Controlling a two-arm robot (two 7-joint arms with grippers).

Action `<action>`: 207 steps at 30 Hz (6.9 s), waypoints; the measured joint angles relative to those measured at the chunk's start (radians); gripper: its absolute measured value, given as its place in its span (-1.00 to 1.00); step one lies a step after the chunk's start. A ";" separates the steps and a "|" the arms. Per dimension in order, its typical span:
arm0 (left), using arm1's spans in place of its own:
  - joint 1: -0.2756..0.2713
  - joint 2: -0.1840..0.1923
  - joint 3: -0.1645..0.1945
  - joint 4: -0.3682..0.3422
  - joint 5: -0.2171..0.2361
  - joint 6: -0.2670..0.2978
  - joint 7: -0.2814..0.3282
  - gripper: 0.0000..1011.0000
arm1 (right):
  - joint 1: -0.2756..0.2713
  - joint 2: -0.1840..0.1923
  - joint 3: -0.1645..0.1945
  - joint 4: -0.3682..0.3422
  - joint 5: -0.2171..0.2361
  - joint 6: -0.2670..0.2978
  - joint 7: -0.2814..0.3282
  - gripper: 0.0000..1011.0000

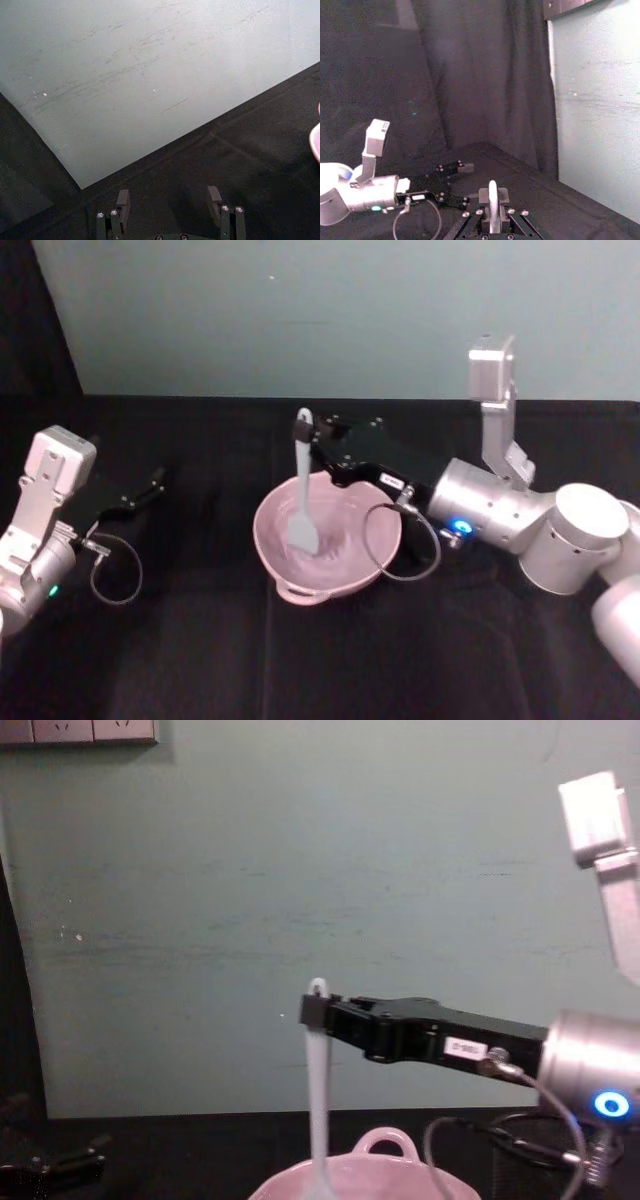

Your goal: Use the one hand to pick up the spoon and stir the clear water in the bowl.

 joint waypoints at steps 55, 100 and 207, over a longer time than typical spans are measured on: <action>0.000 0.000 0.000 0.000 0.000 0.000 0.000 1.00 | -0.007 -0.006 0.005 -0.006 0.012 -0.004 -0.002 -0.78; 0.000 0.000 0.000 0.000 0.000 0.000 0.000 1.00 | -0.019 0.055 0.047 -0.028 -0.016 0.021 -0.031 -0.78; 0.000 0.000 0.000 0.000 0.000 0.000 0.000 1.00 | 0.038 0.012 0.079 0.070 -0.034 -0.002 -0.072 -0.78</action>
